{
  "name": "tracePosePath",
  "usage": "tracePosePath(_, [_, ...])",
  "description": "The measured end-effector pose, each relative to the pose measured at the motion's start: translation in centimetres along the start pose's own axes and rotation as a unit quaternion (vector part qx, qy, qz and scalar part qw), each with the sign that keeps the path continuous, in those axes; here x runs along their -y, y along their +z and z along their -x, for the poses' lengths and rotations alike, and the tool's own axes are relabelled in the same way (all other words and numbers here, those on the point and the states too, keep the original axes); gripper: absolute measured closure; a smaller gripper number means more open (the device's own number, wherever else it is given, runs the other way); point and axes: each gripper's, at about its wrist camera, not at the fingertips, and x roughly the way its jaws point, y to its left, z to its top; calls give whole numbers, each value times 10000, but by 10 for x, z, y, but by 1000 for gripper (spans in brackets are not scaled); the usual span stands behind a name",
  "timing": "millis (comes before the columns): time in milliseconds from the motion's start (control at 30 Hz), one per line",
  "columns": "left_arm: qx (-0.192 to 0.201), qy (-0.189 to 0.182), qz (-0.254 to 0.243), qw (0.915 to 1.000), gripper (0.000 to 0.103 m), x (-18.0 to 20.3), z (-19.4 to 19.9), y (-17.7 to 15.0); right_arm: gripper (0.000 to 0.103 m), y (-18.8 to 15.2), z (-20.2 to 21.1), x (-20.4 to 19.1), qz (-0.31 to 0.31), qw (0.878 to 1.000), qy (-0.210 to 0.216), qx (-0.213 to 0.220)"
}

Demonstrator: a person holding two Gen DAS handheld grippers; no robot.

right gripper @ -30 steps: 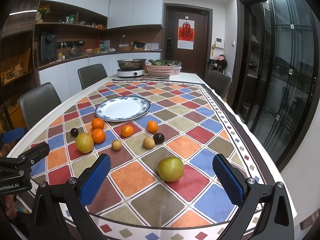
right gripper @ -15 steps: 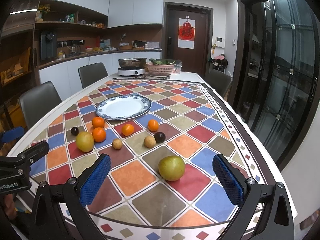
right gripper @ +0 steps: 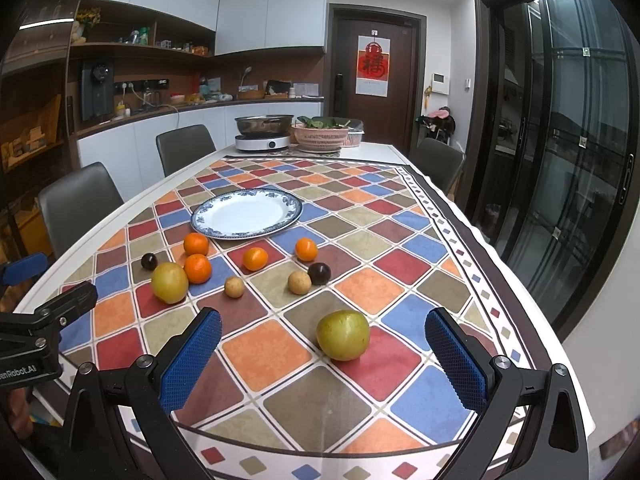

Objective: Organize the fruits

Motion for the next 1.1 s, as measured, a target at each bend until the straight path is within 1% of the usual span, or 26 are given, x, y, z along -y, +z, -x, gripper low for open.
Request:
tracePosePath(333, [-3,5,4,10000,0,0,0,0,1,-2,-3,2,-5,10000,-1,-40])
tracePosePath(567, [-24,75,55,10000,0,-7,-7,-2,1,-2,-10,2,11,9999,-25,-150])
tracePosePath(767, [-73,210,53,9997,0,-10,-17,-1,1,-2,-22,0,69,9992,-110,-380])
tracePosePath(933, [-245,167,-125,9995,0,-8,-34,3,1,0,-38,3,37,9981,-145,-594])
tracePosePath(1100, [-396,106,-240,9989,0,-4,-52,9,1,1,-61,10,-114,9954,-161,-942])
